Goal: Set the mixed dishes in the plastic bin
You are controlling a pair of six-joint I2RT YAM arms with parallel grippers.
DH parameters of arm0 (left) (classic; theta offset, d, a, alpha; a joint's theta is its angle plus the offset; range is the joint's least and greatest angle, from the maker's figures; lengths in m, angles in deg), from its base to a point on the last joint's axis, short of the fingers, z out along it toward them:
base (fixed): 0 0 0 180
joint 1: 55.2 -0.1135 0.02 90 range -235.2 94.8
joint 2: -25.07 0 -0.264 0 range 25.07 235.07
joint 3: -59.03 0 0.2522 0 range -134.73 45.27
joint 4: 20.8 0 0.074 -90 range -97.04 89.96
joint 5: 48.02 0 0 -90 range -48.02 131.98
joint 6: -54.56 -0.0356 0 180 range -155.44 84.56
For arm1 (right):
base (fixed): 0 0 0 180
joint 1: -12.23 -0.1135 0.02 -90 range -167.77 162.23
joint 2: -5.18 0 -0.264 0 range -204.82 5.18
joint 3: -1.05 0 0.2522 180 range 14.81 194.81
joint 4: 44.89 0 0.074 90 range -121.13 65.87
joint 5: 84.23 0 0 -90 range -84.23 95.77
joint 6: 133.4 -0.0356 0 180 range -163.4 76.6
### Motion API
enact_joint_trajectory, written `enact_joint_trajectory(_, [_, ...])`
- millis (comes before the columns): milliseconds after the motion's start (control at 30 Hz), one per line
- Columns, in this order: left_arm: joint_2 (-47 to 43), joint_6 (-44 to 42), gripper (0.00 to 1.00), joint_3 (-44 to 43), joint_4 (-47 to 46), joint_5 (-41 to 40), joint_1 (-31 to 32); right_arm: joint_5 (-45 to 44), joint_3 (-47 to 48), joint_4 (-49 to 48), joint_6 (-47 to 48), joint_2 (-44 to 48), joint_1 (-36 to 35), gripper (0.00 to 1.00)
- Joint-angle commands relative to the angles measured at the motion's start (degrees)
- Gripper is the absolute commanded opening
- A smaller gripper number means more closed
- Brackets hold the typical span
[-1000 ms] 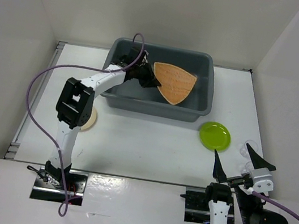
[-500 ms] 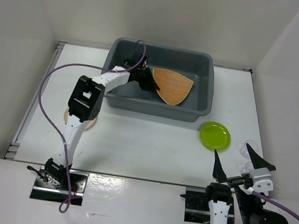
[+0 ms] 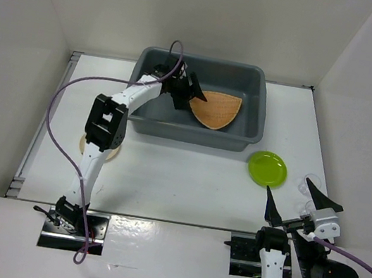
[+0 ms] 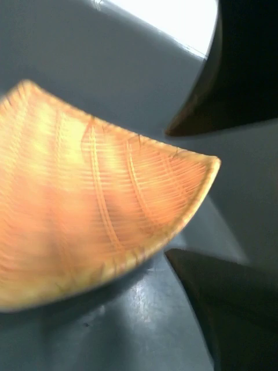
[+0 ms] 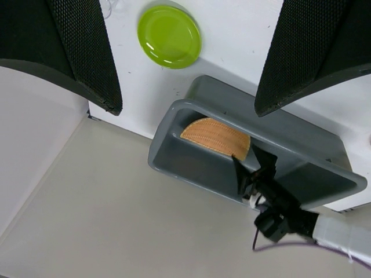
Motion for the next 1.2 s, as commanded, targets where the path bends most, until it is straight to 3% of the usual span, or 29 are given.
enact_joint_trajectory(0, [-5.4, -8.1, 0.87, -11.7, 9.4, -8.1, -0.6, 0.5, 0.6, 0.5, 0.3, 4.8, 0.4, 0.99])
enact_joint_trajectory(67, [-6.6, -14.3, 0.89, -24.3, 19.1, -16.3, -0.6, 0.5, 0.6, 0.5, 0.3, 4.8, 0.4, 0.99])
enact_joint_trajectory(100, [-6.6, -16.5, 0.95, -29.6, 23.5, -19.8, -0.6, -0.1, 0.6, 0.5, 0.3, 4.8, 0.4, 0.99])
enact_joint_trajectory(133, [-6.6, -17.9, 1.00, -35.4, 34.0, -25.3, 0.5, -0.1, 0.6, 0.5, 0.3, 4.8, 0.4, 0.99])
enact_joint_trajectory(167, [-6.6, -17.3, 1.00, -46.7, 39.8, -38.0, 0.5, -0.1, 0.6, 0.5, -0.3, 4.8, 0.4, 0.99])
enact_joint_trajectory(233, [-6.0, -15.0, 1.00, -56.6, 51.4, -46.7, 1.2, -0.6, 0.6, 0.5, -0.3, 4.8, 0.4, 0.99])
enact_joint_trajectory(267, [-10.1, -16.4, 1.00, -50.8, 51.5, -45.6, 0.3, -0.6, 0.6, 0.5, -0.3, 4.8, 0.4, 0.99])
enact_joint_trajectory(367, [-24.3, -6.9, 1.00, -31.3, 49.4, -51.3, -1.4, -0.6, 0.6, 0.5, -0.3, 4.8, 0.4, 0.99])
enact_joint_trajectory(400, [-28.6, -6.4, 1.00, -14.6, 42.0, -52.6, -1.4, -0.6, 0.6, 0.5, -0.3, 4.8, 0.4, 0.99])
enact_joint_trajectory(433, [-39.3, -4.7, 1.00, -4.3, 36.2, -52.6, -3.9, -0.6, 0.6, 0.5, -0.3, 4.8, 0.4, 0.99])
enact_joint_trajectory(467, [-45.8, -3.5, 1.00, 7.2, 29.3, -48.5, -6.3, -0.6, 0.6, 0.5, -0.3, 4.8, 0.4, 0.99])
enact_joint_trajectory(500, [-52.3, -2.2, 1.00, 18.8, 15.0, -44.7, -9.6, -0.6, 0.6, 0.5, -0.3, 4.8, 0.4, 0.99])
enact_joint_trajectory(533, [-64.7, -0.1, 1.00, 39.1, 8.3, -41.2, -12.9, -0.6, 0.6, 0.5, -0.3, 4.8, 0.4, 0.99])
enact_joint_trajectory(567, [-69.7, 0.6, 1.00, 46.4, 3.4, -37.5, -18.3, -0.6, 0.6, 0.5, -0.3, 4.8, 0.4, 0.99])
enact_joint_trajectory(633, [-74.7, 1.2, 1.00, 52.9, 2.1, -36.3, -22.2, -0.6, 0.6, 0.5, -0.3, 4.8, 0.4, 0.99])
enact_joint_trajectory(767, [-72.1, -0.2, 1.00, 56.2, 8.1, -35.1, -28.9, -1.1, 0.6, 0.5, -0.3, 4.8, 0.4, 0.99])
enact_joint_trajectory(900, [-72.0, 2.5, 1.00, 65.7, 2.6, -29.7, -35.5, -1.1, 0.6, 0.5, -0.3, 4.8, 0.4, 0.99])
enact_joint_trajectory(933, [-71.5, 3.2, 1.00, 69.8, 1.0, -25.1, -36.8, -1.1, 0.6, 0.5, -0.3, 4.8, 0.4, 0.99])
enact_joint_trajectory(1167, [-60.9, 6.0, 1.00, 75.7, -5.2, -18.2, -38.8, -1.1, 0.6, 0.5, -0.3, 4.8, 0.4, 0.99])
